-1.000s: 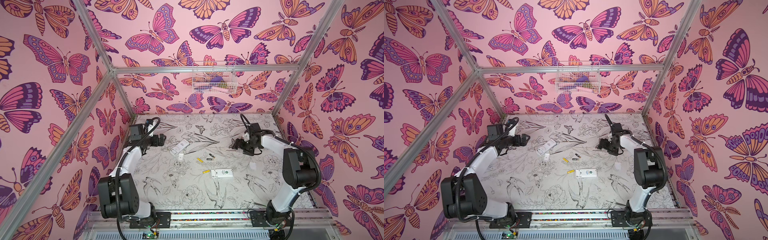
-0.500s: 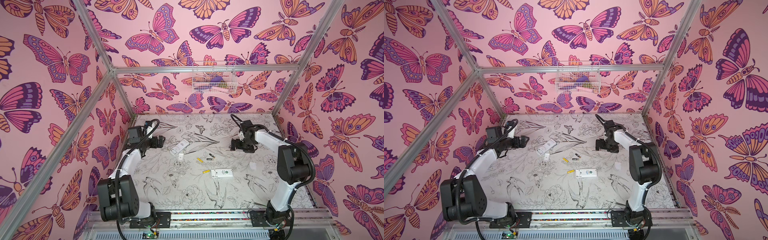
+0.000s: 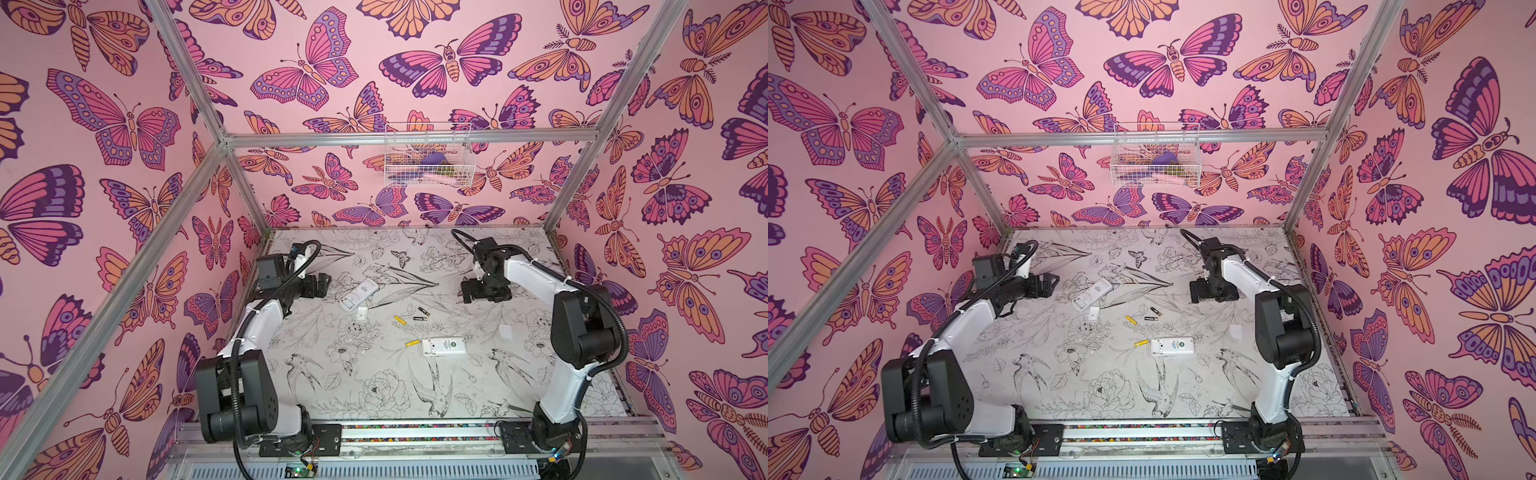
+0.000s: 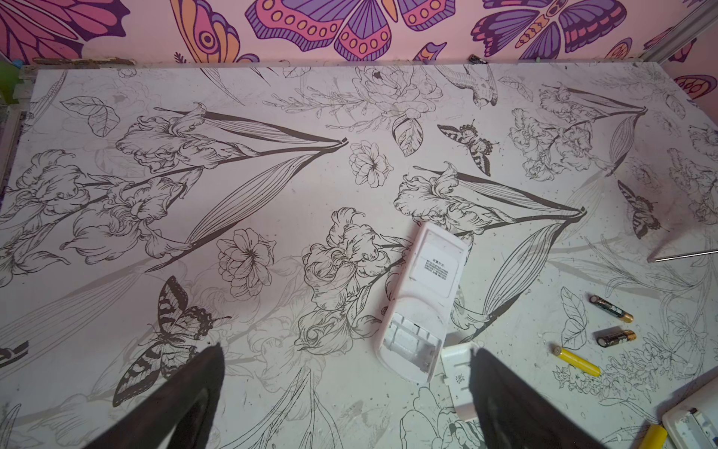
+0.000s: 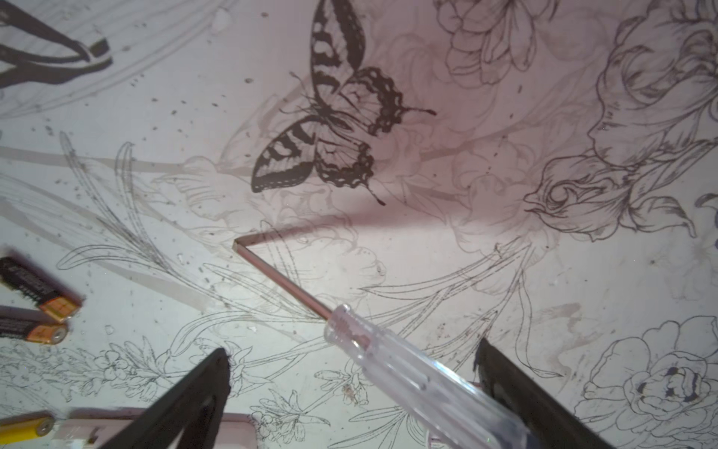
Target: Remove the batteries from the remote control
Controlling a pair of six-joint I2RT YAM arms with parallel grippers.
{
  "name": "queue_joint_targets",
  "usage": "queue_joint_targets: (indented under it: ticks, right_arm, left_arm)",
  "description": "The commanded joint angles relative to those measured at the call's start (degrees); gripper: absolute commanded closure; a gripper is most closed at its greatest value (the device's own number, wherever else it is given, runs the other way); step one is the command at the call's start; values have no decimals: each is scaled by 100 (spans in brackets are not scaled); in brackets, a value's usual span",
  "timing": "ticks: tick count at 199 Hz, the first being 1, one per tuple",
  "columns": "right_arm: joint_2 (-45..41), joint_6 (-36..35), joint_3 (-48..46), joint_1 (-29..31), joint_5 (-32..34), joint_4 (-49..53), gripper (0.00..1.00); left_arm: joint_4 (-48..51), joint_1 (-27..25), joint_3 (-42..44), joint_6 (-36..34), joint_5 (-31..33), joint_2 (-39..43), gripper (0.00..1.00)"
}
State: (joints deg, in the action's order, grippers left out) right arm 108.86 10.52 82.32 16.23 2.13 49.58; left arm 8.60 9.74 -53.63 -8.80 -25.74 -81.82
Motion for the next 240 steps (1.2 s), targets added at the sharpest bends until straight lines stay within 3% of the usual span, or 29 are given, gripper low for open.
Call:
queue_joint_targets:
  ticks: [1,34,47,70,93,108,131,142,165,191,221,240]
  right_arm:
    - [435,-295,440,21,410,762,0]
    - [-141,-253,263,135,475,420,0]
    - [-60,-302,68,108,837,134,0]
    - [239,-343,710,230,944,1053,1]
    - [-585,-337,151,574,855,93,0]
    - [-620,-585,-453,512,1101,-782,0]
    - [17,-479,516,543,1381,509,1]
    - [-267,-478,428,786,1437,343,1]
    - [-817,-650,-807,692,1251,-1393,1]
    - [-523,-297,173,708,1163,30,1]
    - [-1376,-220,-913,596,960,-1365,1]
    - [-1566,-117,-1044,478,870,-1431,1]
  left_arm:
    - [-35,29,15,-63,-115,29,1]
    - [-138,25,98,-152,-173,26,1]
    - [-105,28,82,-157,-118,3,1]
    - [-156,19,93,-161,-223,-27,0]
    - [-74,24,61,-182,-122,-24,1]
    - [-105,20,57,-209,-130,-74,1]
    - [-180,-16,81,-136,-241,-65,1]
    - [-88,-16,33,-122,-221,-51,1]
    - [-182,-16,100,-227,-195,-95,0]
    - [-77,-16,26,-155,-178,-56,1]
    - [-251,-25,133,-237,-240,-94,1]
    - [-210,-25,99,-141,-282,-34,0]
